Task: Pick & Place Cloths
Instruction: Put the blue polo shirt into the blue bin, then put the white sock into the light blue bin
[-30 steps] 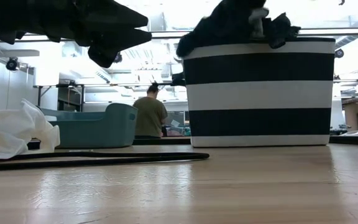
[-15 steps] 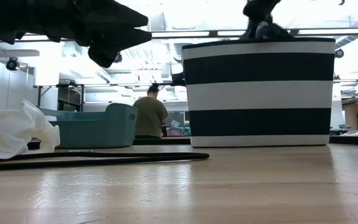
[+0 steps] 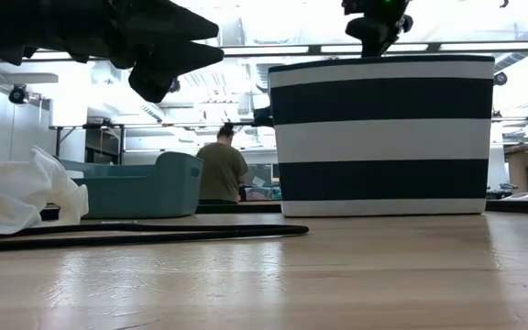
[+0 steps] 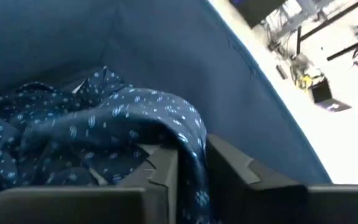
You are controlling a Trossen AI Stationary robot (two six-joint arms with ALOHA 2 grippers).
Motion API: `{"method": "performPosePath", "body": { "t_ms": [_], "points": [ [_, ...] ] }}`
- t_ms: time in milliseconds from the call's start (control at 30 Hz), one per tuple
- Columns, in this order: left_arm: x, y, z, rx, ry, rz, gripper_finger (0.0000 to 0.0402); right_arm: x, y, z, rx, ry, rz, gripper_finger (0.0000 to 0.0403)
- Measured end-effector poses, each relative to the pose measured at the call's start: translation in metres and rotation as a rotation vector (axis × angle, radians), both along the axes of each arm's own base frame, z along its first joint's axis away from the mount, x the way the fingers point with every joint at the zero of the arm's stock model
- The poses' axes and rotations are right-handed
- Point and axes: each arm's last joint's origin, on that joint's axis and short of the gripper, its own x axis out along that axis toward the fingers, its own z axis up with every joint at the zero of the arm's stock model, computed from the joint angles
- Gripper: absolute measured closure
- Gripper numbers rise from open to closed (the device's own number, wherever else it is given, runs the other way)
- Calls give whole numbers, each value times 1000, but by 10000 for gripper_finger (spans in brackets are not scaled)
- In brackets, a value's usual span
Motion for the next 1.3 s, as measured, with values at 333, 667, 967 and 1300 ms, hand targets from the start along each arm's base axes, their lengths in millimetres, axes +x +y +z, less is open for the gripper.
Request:
{"method": "performPosePath", "body": {
  "t_ms": [333, 667, 967, 1300],
  "points": [
    [-2, -2, 6, -72, 9, -62, 227, -15, 14, -5, 270, -40, -4, 193],
    [-38, 1, 56, -106, 127, -25, 227, -13, 42, 4, 258, -94, 115, 128],
    [-71, 13, 74, -35, 348, 185, 227, -11, 88, 17, 212, -273, 357, 167],
    [-80, 5, 60, -20, 349, 197, 227, -36, 141, -32, 223, -401, 571, 380]
  ]
}}
